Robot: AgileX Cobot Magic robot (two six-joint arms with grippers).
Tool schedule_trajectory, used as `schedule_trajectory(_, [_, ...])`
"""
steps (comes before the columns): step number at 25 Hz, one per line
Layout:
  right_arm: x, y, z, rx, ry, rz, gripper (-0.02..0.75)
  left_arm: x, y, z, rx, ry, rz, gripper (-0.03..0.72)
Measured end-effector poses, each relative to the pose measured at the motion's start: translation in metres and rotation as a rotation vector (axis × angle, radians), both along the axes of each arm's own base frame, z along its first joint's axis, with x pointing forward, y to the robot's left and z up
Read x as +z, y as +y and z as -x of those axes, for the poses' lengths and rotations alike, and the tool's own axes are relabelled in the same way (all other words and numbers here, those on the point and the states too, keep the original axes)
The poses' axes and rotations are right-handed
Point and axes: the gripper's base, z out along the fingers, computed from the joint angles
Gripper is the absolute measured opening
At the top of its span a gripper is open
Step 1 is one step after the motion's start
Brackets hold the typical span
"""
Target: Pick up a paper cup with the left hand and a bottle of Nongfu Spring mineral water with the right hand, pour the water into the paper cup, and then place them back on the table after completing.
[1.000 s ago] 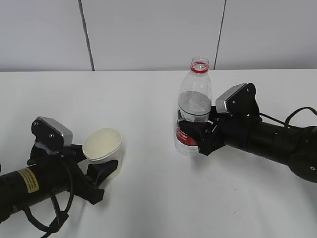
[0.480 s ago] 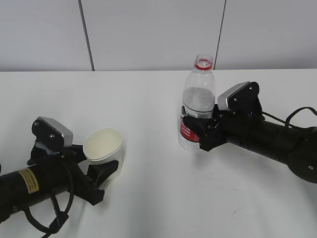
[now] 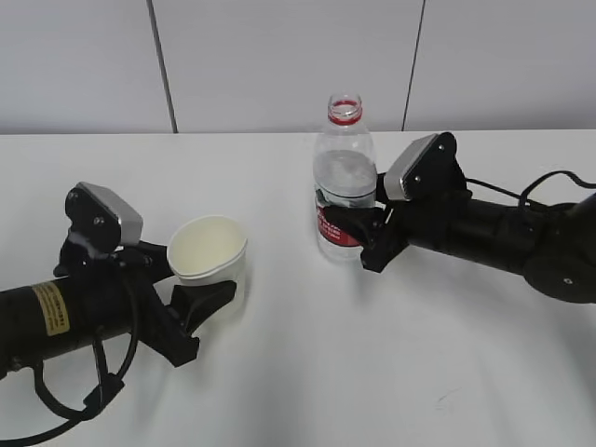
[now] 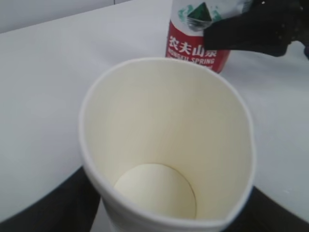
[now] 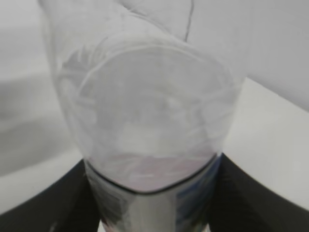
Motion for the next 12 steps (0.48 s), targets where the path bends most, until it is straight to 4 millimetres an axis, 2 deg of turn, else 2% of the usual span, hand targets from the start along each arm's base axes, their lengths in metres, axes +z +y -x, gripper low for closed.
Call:
schedule_trajectory(5, [0.017, 0.008, -0.015, 0.088, -0.111, 0.056, 0.421, 0.014, -0.004, -0.004, -0.026, 0.041, -0.011, 0.438])
schedule_trajectory(12, [0.031, 0.023, -0.033, 0.199, -0.227, 0.262, 0.421, 0.012, -0.008, 0.005, -0.119, 0.103, -0.016, 0.438])
